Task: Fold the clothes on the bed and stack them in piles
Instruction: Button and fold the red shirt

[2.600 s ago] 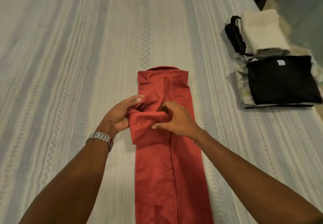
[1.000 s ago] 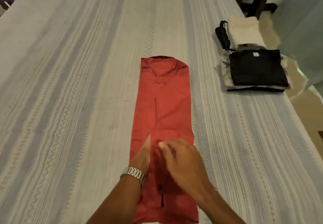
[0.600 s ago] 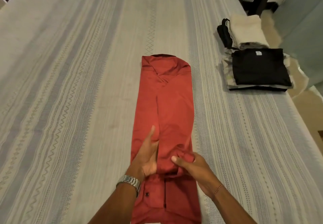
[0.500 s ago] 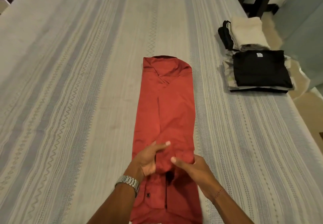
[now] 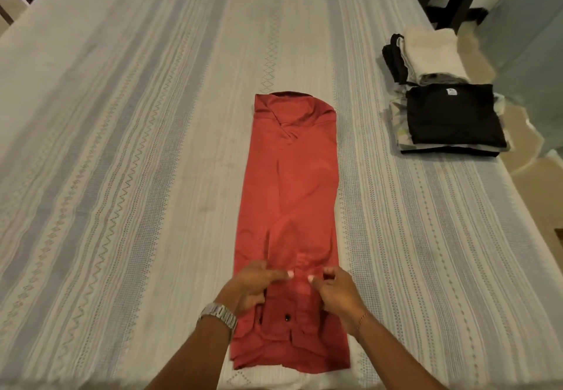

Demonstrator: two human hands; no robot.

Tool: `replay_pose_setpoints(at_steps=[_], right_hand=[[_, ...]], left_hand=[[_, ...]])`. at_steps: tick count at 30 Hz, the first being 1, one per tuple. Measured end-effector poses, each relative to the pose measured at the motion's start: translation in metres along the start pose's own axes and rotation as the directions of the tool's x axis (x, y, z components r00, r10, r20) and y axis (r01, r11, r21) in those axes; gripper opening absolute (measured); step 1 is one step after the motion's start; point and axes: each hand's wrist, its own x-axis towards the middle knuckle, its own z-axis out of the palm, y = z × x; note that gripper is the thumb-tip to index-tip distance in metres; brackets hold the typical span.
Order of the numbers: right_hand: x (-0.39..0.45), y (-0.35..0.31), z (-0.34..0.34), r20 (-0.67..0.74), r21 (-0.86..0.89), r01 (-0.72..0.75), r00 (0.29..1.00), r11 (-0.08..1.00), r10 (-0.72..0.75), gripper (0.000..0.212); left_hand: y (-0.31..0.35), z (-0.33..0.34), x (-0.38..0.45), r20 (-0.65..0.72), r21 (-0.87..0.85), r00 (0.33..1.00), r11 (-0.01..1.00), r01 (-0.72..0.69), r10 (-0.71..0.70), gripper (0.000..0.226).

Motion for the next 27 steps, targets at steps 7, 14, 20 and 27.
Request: replay_pose_setpoints(at_steps=[7, 14, 20, 27], right_hand=[[-0.01, 0.014, -0.001, -0.217, -0.277, 0.288, 0.91, 0.917, -0.352, 0.016], [-0.008, 0.019, -0.008, -0.168, -0.634, 0.157, 0.928, 0.757, -0.333, 0.033], [0.023, -0.037, -0.035, -0.201, -0.428, 0.299, 0.889, 0.853, -0.412, 0.025], [0.101, -0.157, -0.069, -0.204, -0.39, 0.426, 0.824, 0.816, -0.528, 0.029]], left_hand=[[-0.02, 0.0, -0.006, -0.073, 0.188, 0.996, 0.98, 0.06, -0.047, 0.017], [-0.006, 0.003, -0.011, -0.223, 0.728, 0.97, 0.646, 0.23, -0.094, 0.039], [0.06, 0.002, 0.004, -0.344, 0.766, 0.925, 0.618, 0.176, 0.162, 0.063], [0.148, 0.006, 0.053, -0.394, 0.769, 0.767, 0.638, -0.025, 0.506, 0.045]])
